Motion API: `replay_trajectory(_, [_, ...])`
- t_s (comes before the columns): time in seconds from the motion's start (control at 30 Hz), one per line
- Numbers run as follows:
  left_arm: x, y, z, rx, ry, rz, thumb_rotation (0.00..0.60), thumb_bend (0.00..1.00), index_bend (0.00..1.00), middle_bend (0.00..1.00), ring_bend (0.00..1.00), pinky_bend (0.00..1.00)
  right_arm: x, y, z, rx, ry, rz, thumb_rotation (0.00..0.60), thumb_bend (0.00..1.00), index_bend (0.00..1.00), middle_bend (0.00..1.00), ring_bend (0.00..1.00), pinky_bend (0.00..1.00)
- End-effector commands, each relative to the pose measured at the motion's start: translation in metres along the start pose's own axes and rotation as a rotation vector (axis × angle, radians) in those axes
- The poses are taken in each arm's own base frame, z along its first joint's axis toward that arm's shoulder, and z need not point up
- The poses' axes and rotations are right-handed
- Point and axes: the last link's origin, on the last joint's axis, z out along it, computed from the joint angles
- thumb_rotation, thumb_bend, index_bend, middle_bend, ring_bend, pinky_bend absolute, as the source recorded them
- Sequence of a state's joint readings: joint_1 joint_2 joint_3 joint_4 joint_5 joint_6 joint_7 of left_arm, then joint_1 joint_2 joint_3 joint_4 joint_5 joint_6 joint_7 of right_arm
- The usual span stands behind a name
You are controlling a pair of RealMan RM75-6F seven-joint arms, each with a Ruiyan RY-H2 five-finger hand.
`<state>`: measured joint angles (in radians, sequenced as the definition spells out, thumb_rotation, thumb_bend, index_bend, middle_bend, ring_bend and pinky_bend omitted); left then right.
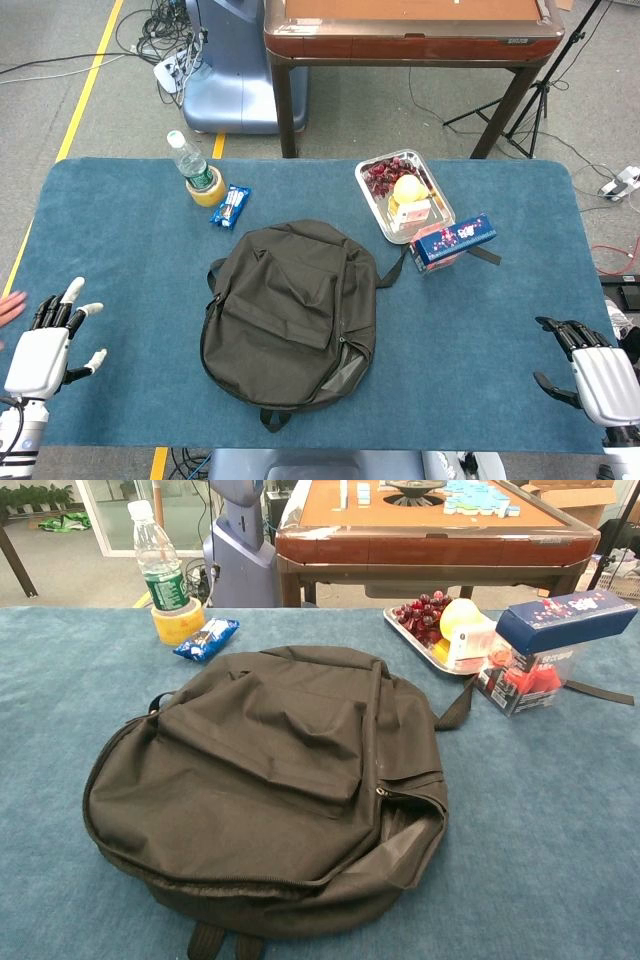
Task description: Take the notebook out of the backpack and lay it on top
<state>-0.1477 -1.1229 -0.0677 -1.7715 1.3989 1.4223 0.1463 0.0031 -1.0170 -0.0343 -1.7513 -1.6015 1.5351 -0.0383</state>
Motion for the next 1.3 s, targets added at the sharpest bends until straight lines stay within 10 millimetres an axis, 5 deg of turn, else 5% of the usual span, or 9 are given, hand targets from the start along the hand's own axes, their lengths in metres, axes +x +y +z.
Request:
replay_trajectory(0.03, [-0.002,-0.001,-0.002,0.009,-0.004,0.004,0.600,0.25,0.26,0.00,0.00,0.02,0.000,0.002,-0.001,-0.009,0.007,-0.002,0.600,0.20,0.21,0.31,0.24,0.38])
replay_trajectory(0.63, [-0.028,0.005,0.013,-0.130,-0.200,-0.029,0.600,0.25,0.26,0.00,0.00,0.02,0.039,0.000,0.019,0.001,0.138,-0.087,0.600,0.20,0.21,0.31,0.24,0.38])
replay_trajectory(1.3, [-0.091,0.058,0.030,-0.504,-0.284,-0.053,0.600,0.22,0.15,0.00,0.00,0.00,0.041,-0.004,0.020,-0.010,0.153,-0.077,0.600,0.20,0.21,0.30,0.24,0.38])
